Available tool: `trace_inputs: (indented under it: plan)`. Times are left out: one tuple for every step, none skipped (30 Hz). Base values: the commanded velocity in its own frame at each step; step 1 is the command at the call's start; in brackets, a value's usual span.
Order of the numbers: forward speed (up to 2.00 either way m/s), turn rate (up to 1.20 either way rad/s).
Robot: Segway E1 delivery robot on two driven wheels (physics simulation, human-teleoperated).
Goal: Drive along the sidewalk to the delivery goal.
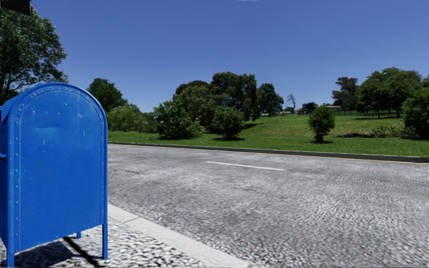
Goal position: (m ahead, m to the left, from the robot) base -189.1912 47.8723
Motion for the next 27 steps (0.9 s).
trace_inputs:
  plan:
    - [0.00, -0.70]
    - [0.00, -0.70]
    - [0.00, -0.70]
    - [0.00, -0.70]
    - [0.00, -0.70]
    - [0.00, -0.70]
    - [0.00, -0.67]
    - [0.00, -0.67]
    - [0.00, -0.65]
    - [0.00, -0.61]
    - [0.00, -0.60]
    - [0.00, -0.60]
    - [0.00, -0.59]
    - [0.00, -0.59]
    - [0.00, -0.59]
    - [0.00, -0.59]
    - [0.00, -0.59]
    - [0.00, -0.59]
    - [0.00, -0.59]
    - [0.00, -0.59]
    - [0.00, -0.54]
    - [0.00, -0.49]
    - [0.00, -0.47]
    - [0.00, -0.47]
    - [0.00, -0.47]
    - [0.00, -0.47]
    - [0.00, -0.47]
